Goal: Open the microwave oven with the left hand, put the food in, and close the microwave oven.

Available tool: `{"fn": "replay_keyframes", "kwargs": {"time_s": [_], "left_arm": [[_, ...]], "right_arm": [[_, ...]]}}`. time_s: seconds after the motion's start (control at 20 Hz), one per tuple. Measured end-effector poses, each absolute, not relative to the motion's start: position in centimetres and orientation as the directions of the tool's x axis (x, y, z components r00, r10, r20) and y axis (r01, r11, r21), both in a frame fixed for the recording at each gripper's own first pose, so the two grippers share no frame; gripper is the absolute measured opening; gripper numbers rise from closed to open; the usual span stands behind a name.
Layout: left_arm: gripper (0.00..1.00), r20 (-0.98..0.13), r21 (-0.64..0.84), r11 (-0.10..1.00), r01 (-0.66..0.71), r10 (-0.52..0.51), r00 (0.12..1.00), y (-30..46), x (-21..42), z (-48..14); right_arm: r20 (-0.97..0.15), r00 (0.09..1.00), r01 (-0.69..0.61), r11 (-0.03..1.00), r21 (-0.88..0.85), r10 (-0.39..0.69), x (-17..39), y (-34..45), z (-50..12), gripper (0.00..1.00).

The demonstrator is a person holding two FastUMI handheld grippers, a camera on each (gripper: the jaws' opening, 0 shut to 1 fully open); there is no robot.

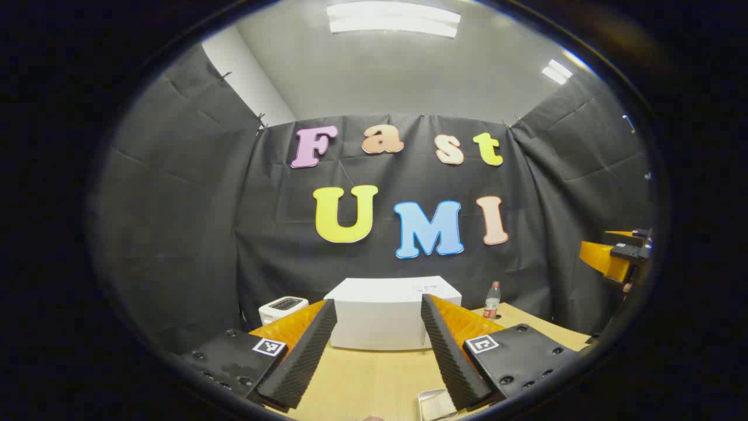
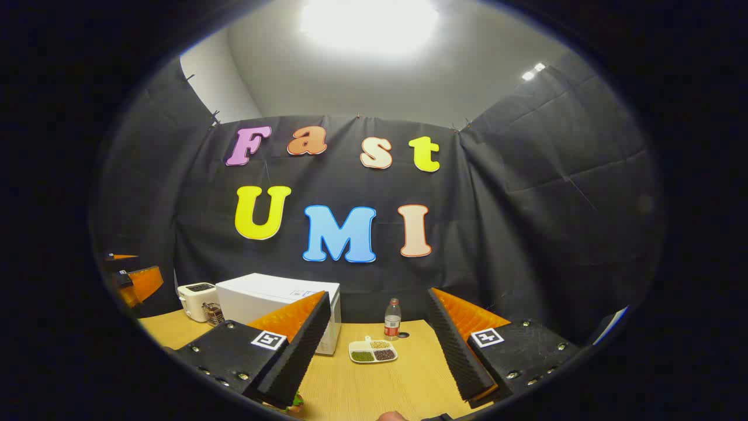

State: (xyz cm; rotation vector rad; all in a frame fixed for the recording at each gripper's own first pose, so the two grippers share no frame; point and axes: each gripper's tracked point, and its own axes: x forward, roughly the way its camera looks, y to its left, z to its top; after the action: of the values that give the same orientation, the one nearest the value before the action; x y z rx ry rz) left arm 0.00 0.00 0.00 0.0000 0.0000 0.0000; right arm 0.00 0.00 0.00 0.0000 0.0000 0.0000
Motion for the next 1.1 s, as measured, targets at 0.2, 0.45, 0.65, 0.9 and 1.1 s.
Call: {"fn": "replay_keyframes", "kwargs": {"time_s": [0.2, 0.45, 0.65, 0.9, 1.1], "left_arm": [[0.96, 0.004, 0.006, 1.000, 0.000, 0.000, 1.000, -0.3, 0.2, 0.1], [0.97, 0.003, 0.011, 1.000, -0.008, 0.008, 1.000, -0.9, 0.3, 0.1], [0.96, 0.005, 0.014, 1.000, -0.016, 0.016, 1.000, -1.8, 0.5, 0.0], [0.97, 0.019, 0.026, 0.999, -0.031, 0.030, 0.999, -3.6, 0.7, 0.1], [0.98, 0.035, 0.049, 0.998, -0.028, 0.026, 0.999, -5.2, 2.8, 0.1]], "right_arm": [[0.002, 1.000, -0.006, 1.000, -0.002, 0.006, 0.3, 0.0, 0.1, 0.98], [0.005, 1.000, -0.020, 1.000, -0.003, 0.020, 0.7, -0.1, 0.0, 0.99], [0.006, 0.999, -0.035, 0.999, -0.002, 0.035, 0.9, -0.7, -0.1, 0.98], [0.004, 0.998, -0.067, 0.998, 0.003, 0.067, 1.4, -1.6, -0.8, 0.99], [0.001, 0.996, -0.092, 0.996, 0.017, 0.092, 1.6, -2.3, -1.3, 0.99]]}}
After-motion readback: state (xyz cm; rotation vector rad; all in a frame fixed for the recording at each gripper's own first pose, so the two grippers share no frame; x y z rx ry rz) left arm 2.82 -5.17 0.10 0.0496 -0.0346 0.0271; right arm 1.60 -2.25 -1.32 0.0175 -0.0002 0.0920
